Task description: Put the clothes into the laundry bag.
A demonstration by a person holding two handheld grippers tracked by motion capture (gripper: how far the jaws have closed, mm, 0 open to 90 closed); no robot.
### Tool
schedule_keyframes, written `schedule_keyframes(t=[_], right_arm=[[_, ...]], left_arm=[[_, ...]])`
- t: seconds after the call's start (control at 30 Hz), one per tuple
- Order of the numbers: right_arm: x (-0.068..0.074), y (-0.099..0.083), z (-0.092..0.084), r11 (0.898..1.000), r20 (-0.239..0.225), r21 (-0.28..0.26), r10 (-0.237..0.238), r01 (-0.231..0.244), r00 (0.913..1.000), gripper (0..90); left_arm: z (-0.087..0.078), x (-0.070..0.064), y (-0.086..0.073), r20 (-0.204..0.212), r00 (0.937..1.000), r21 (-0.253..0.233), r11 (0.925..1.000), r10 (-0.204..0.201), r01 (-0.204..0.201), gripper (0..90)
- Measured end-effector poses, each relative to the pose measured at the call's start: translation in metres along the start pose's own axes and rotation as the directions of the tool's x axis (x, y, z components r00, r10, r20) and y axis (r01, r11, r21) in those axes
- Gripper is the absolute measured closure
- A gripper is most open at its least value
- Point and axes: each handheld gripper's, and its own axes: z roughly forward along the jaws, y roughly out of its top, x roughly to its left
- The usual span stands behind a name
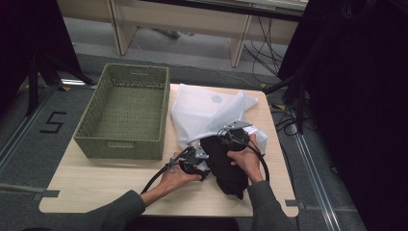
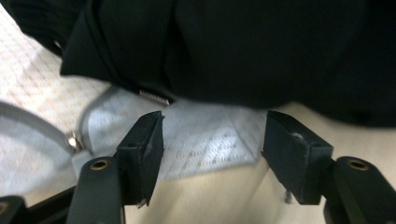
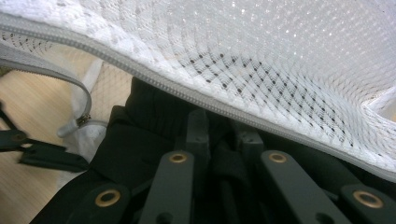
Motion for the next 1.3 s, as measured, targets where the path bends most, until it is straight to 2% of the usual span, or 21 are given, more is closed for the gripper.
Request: schedule_keyframes(t=[0.07, 0.1, 0.13, 0.2, 0.23, 0.27, 0.3, 0.4, 0.47, 0.53, 0.6, 0.67, 0.7, 0.77, 0.87, 0.9, 0.93, 1.0, 1.03, 1.17, 1.3], right_arm=[[-0.001, 0.000, 0.001, 1.000, 0.007, -0.009, -0.023, 0.023, 0.9997, 80.8], [0.000, 0.000, 0.000, 1.000, 0.016, -0.013, -0.022, 0.022, 0.9996, 80.9], [0.000, 0.000, 0.000, 1.000, 0.016, -0.014, -0.022, 0.022, 0.9996, 81.0], [0.000, 0.001, -0.001, 1.000, 0.018, -0.013, -0.023, 0.024, 0.9996, 81.1], [0.000, 0.001, -0.001, 1.000, 0.018, -0.013, -0.023, 0.024, 0.9996, 81.1], [0.001, 0.001, -0.002, 0.999, 0.021, -0.016, -0.029, 0.029, 0.9994, 81.1], [0.004, 0.003, -0.005, 0.999, 0.024, -0.013, -0.044, 0.044, 0.9988, 81.2], [0.006, 0.005, -0.009, 0.998, 0.013, 0.000, -0.062, 0.062, 0.9980, 81.2], [0.009, 0.005, -0.010, 0.998, 0.015, -0.020, -0.066, 0.066, 0.9977, 81.2], [0.013, 0.007, -0.015, 0.997, 0.002, -0.021, -0.076, 0.076, 0.9971, 81.2], [0.015, 0.008, -0.017, 0.996, -0.002, -0.024, -0.091, 0.091, 0.9958, 81.2], [0.015, 0.009, -0.015, 0.996, 0.000, -0.024, -0.086, 0.086, 0.9963, 81.2], [0.015, 0.009, -0.015, 0.996, 0.000, -0.024, -0.086, 0.086, 0.9963, 81.2], [0.013, 0.009, -0.016, 0.997, -0.011, -0.008, -0.080, 0.080, 0.9968, 81.2], [0.011, 0.008, -0.016, 0.996, -0.015, -0.009, -0.094, 0.094, 0.9955, 81.2], [0.012, 0.008, -0.015, 0.996, -0.006, -0.027, -0.085, 0.085, 0.9963, 81.2], [0.012, 0.009, -0.017, 0.997, -0.015, -0.007, -0.081, 0.081, 0.9966, 81.2], [0.013, 0.009, -0.016, 0.997, -0.014, -0.009, -0.072, 0.072, 0.9973, 81.2], [0.013, 0.009, -0.016, 0.998, -0.017, -0.007, -0.056, 0.056, 0.9983, 81.2], [0.010, 0.008, -0.015, 0.997, -0.007, -0.024, -0.076, 0.076, 0.9971, 81.2], [0.009, 0.009, -0.017, 0.998, -0.003, -0.014, -0.063, 0.063, 0.9980, 81.3]], left_arm=[[0.001, 0.001, 0.001, 0.002, 1.0000, -0.005, 1.0000, -0.005, 0.005, 39.8], [0.001, 0.002, 0.001, -0.001, 0.9997, -0.014, 0.9997, -0.022, 0.022, 52.3], [0.000, 0.003, 0.000, -0.007, 0.9997, -0.015, 0.9996, -0.022, 0.022, 59.2], [-0.005, 0.008, -0.005, -0.013, 0.9999, -0.025, 0.9997, 0.003, -0.003, 76.2], [-0.005, 0.008, -0.005, -0.013, 0.9999, -0.025, 0.9997, 0.003, -0.003, 82.6], [-0.007, 0.007, -0.008, -0.009, 0.9998, -0.023, 0.9995, 0.019, -0.020, 82.6], [-0.014, 0.008, -0.012, -0.015, 0.9990, -0.010, 0.9991, 0.042, -0.042, 89.0], [-0.020, 0.011, -0.018, 0.004, 0.9996, 0.003, 0.9996, 0.028, -0.028, 89.6], [-0.026, 0.016, -0.022, 0.011, 0.9996, 0.007, 0.9996, 0.027, -0.027, 89.7], [-0.030, 0.021, -0.028, 0.038, 0.9992, -0.004, 0.9999, -0.010, 0.010, 89.6], [-0.030, 0.020, -0.028, 0.041, 0.9991, -0.011, 0.9999, -0.009, 0.009, 88.3], [-0.029, 0.015, -0.025, 0.049, 0.9988, -0.025, 0.9997, 0.005, -0.004, 74.2], [-0.027, 0.012, -0.022, 0.055, 0.9983, -0.033, 0.9993, 0.020, -0.018, 74.2], [-0.022, 0.006, -0.017, 0.056, 0.9976, -0.028, 0.9988, 0.041, -0.039, 53.8], [-0.011, 0.001, -0.009, 0.003, 0.9995, -0.022, 0.9992, 0.032, -0.032, 45.8], [-0.007, 0.002, -0.007, -0.007, 0.9997, -0.024, 0.9994, 0.025, -0.026, 43.6], [-0.004, 0.001, -0.005, -0.003, 0.9995, -0.017, 0.9994, 0.030, -0.030, 42.4], [-0.001, 0.003, -0.001, 0.029, 0.9994, -0.004, 0.9998, 0.019, -0.018, 43.8], [0.001, 0.002, 0.000, 0.013, 0.9998, -0.011, 0.9998, 0.016, -0.016, 47.5], [0.001, 0.006, 0.002, 0.016, 0.9995, -0.015, 0.9995, 0.029, -0.029, 78.8], [-0.002, 0.009, 0.000, 0.037, 0.9991, -0.003, 0.9998, 0.021, -0.021, 87.5]])
